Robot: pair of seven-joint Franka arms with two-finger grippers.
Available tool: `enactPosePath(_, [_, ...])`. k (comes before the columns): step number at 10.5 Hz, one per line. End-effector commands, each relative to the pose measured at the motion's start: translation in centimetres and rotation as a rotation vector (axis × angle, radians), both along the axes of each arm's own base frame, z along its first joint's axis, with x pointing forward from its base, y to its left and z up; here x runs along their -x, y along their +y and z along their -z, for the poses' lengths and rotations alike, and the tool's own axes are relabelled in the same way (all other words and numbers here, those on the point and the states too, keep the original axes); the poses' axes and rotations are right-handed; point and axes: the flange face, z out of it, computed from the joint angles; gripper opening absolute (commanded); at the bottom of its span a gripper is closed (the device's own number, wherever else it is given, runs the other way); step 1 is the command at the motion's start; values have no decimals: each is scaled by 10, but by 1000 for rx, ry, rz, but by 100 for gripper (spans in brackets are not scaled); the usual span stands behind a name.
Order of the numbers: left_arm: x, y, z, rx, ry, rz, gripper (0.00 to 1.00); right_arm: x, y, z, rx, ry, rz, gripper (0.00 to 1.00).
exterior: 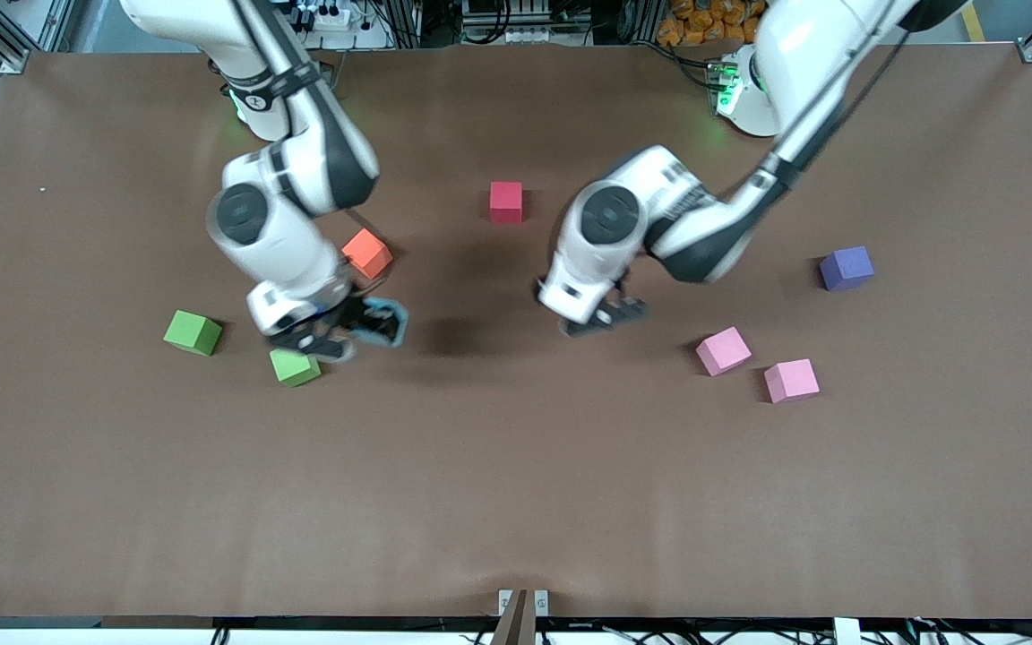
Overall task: Arrange blocks into number 1
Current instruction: 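Set blue block beside red with the right gripper while the left gripper grabs pink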
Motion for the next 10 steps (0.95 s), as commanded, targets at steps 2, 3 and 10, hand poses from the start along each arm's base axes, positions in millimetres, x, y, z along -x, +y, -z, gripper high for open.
enactPosePath(2, [-57, 104, 12, -15, 10, -59, 100, 55, 71, 18, 5, 27, 4, 65])
enactPosePath(3, [-68, 130, 16, -13, 19, -81, 100, 70, 91, 30, 14, 23, -23, 65])
enactPosePath(10, [-80, 221, 69, -68, 177, -104, 100, 158, 174, 89, 90, 18, -197, 65])
